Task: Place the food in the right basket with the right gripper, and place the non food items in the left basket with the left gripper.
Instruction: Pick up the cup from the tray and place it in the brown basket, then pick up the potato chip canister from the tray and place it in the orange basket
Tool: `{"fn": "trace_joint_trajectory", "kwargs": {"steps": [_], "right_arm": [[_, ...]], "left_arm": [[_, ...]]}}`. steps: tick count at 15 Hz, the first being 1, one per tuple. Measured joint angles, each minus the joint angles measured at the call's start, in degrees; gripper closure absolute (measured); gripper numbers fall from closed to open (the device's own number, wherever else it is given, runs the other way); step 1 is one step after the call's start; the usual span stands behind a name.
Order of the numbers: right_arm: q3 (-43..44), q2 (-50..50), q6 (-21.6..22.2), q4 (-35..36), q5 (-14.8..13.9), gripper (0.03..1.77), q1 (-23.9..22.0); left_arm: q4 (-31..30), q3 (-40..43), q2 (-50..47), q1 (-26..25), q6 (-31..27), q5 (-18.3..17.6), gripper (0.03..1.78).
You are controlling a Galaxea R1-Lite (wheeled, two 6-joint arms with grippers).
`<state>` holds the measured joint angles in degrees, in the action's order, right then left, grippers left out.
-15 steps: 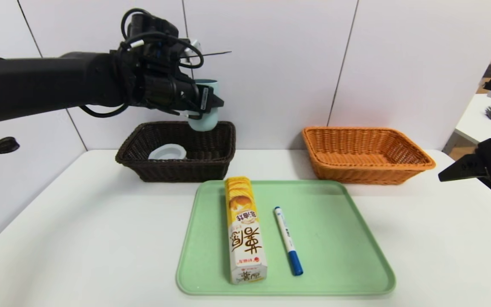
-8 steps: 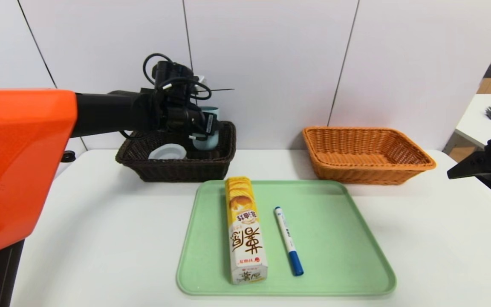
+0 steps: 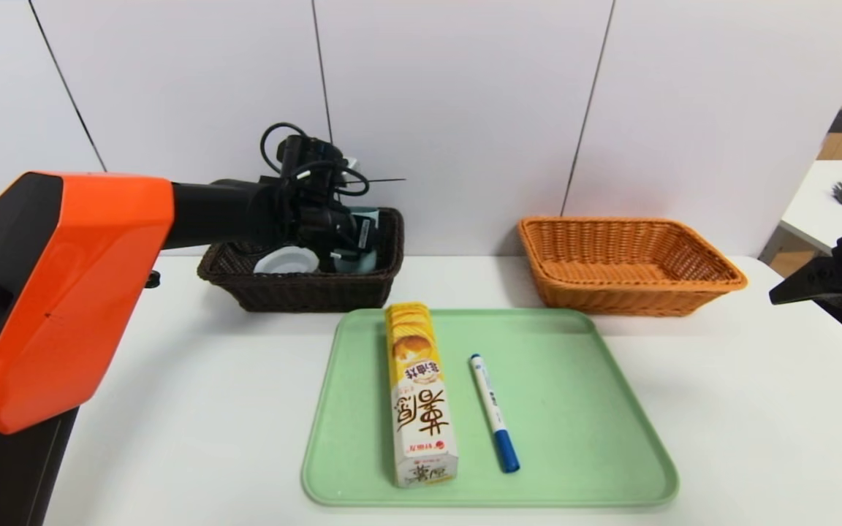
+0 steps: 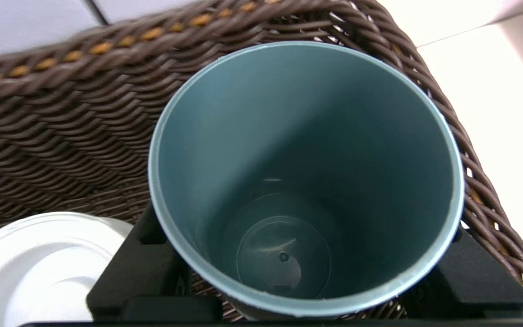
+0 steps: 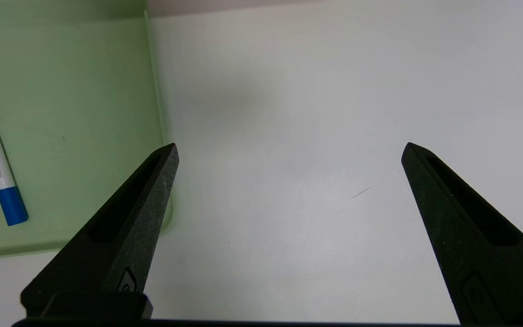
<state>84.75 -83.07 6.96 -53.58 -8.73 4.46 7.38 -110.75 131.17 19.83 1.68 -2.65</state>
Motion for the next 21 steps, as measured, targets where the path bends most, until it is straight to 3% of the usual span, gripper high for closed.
{"fn": "trace_joint_trajectory", "kwargs": {"steps": [6, 10, 15, 18, 21], "right_arm": [[0.00, -0.01, 0.00, 0.00, 0.00, 0.10, -0.26], [0.17, 0.66, -0.29, 0.00, -0.22, 0.10, -0.26], [1.69, 2.58, -0.46, -0.09, -0.28, 0.10, 0.13], [2.46, 3.13, -0.33, -0.11, 0.09, 0.10, 1.55], [5.35, 2.83, 2.11, -0.33, -0.20, 0.10, 8.13]], "left_arm": [[-0.02, -0.30, -0.27, -0.07, -0.06, 0.11, 0.33], [1.30, -0.38, -5.68, 0.06, -0.59, 0.78, 0.24], [11.97, -0.38, -18.54, 0.80, -3.35, 2.67, 0.18], [18.36, -0.16, -23.54, 1.50, -3.02, 5.62, 0.15], [26.00, 0.39, -27.31, 1.58, -0.26, 5.29, 0.14]]}}
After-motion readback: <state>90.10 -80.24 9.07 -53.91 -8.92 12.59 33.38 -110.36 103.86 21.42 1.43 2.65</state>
